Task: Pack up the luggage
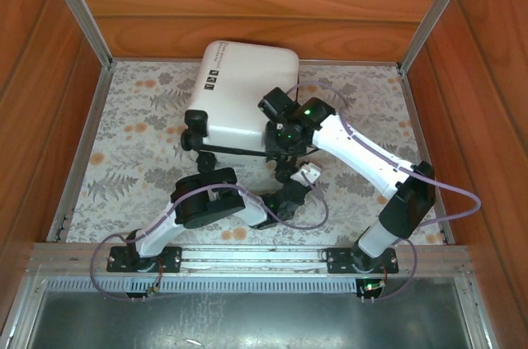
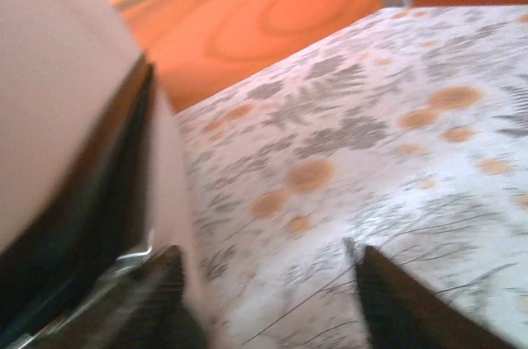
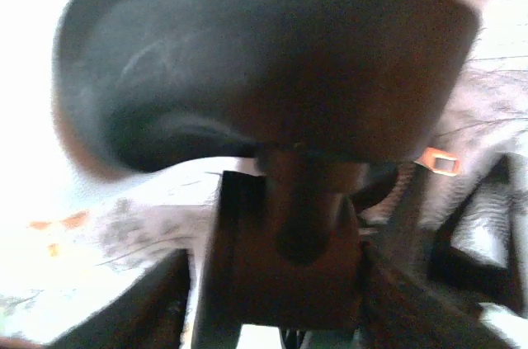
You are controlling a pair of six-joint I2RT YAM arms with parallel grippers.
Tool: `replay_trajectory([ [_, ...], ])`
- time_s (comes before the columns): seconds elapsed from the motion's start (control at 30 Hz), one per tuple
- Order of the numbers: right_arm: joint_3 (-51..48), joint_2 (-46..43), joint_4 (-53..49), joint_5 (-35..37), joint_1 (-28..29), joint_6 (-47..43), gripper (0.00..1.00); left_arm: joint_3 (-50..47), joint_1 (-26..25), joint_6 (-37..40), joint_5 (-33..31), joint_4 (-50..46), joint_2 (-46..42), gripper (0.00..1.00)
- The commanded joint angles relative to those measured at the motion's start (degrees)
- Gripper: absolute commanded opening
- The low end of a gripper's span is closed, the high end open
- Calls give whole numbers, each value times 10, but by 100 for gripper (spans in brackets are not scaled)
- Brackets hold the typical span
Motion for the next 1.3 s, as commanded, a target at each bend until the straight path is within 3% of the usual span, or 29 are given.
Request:
replay_trajectory([
  [0.0, 27, -46, 34, -37, 29, -32, 67, 9, -17, 29, 44, -5, -19, 84],
  [0.07, 20, -79, 19, -4, 23, -47, 71, -8, -20, 23, 43, -13, -43, 100],
  [0.17, 2, -141, 12, 29, 6, -72, 78, -40, -28, 14, 48, -41, -96, 100],
  [0.27, -30, -211, 11, 88, -14, -99, 79, -60, -40, 0, 48, -131, -173, 100],
  [0.37, -97, -306, 52, 143, -40, -157, 80, -39, -50, -52, 41, -343, -271, 100],
  [0.43, -156, -378, 92, 179, -61, -202, 82, -5, -46, -131, 75, -531, -337, 100],
  [0.57, -228, -481, 119, 214, -125, -242, 90, 47, -20, -254, 142, -777, -454, 98],
  [0.63, -245, -499, 108, 200, -153, -253, 97, 92, 8, -309, 183, -918, -490, 96],
  [0.83, -293, -459, 119, 102, -180, -229, 98, 249, 83, -383, 266, -1202, -473, 96],
  [0.97, -372, -452, 210, 43, -181, -218, 91, 315, 103, -420, 329, -1256, -417, 93],
  [1.1, -482, -467, 358, -68, -180, -232, 80, 333, 120, -466, 383, -1265, -372, 90],
  [1.27, -570, -451, 480, -131, -176, -244, 75, 340, 135, -490, 384, -1268, -334, 87],
])
